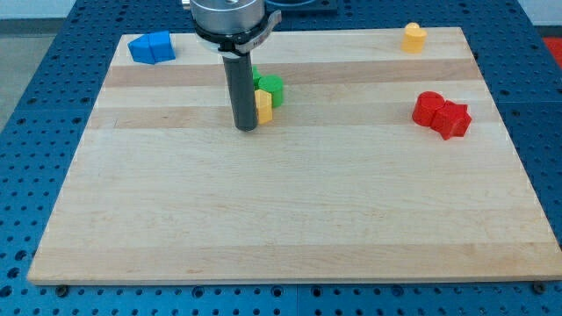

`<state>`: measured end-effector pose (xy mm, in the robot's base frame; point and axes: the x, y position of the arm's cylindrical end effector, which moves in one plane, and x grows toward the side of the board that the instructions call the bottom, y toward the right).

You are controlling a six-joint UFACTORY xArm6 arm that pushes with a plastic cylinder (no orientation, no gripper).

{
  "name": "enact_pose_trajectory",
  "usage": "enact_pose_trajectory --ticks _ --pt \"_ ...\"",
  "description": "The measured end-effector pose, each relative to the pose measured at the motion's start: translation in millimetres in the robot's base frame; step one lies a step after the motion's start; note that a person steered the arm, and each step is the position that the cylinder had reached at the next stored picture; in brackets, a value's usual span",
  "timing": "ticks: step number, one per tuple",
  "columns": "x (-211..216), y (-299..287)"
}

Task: Move yellow hexagon into yellow heart

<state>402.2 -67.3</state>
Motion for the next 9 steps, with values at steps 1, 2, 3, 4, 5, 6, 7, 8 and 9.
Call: enact_pose_trajectory --ticks 1,2,3,4,5,6,7,8,9 --pt "0.0 -7.2" --pt "-3.3 -33.0" --pt "-19.0 -33.7" --pt "-23.9 -3.1" --pt "-24.0 42.2" --pt "-24.0 81.0" --pt "-22.9 90.5" --pt "-11.3 90.5" --pt "4.1 91.3"
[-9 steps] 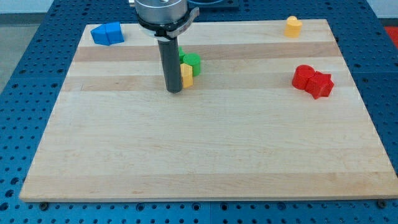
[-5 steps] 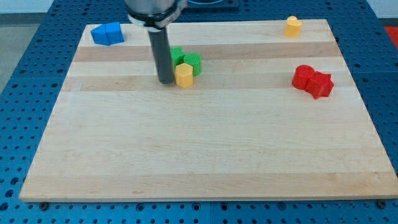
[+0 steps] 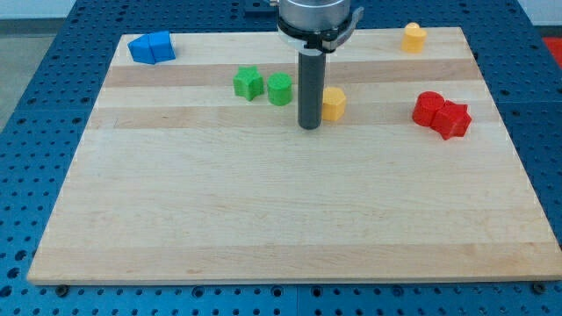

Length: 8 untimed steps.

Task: Move yellow hexagon into yellow heart

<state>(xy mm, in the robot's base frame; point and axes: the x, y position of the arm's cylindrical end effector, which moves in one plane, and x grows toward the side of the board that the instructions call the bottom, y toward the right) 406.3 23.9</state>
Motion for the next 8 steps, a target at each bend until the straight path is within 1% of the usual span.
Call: enact_pose_trajectory --ticks 1,4,5,6,7,8 --pt "-9.9 17.4" --pt "-72.2 75.5" --pt "-82.2 80.0" --pt "-75.6 48.4" --pt "-85.4 40.0" --pt "-110.1 44.3"
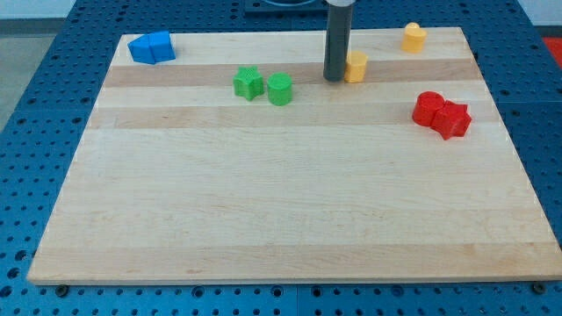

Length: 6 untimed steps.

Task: Move yellow hexagon into yellow heart

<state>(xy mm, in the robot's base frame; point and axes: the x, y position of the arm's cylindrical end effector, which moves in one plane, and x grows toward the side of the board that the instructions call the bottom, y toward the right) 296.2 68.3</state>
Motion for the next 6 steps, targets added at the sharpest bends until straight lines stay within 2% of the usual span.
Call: enact_pose_trajectory --ticks 2,3,4,5,6 --pt "-18.8 57.2" --pt "-14.6 59.7" --pt "9.7 49.4" --pt "18.3 70.1" --pt "6.3 88.5"
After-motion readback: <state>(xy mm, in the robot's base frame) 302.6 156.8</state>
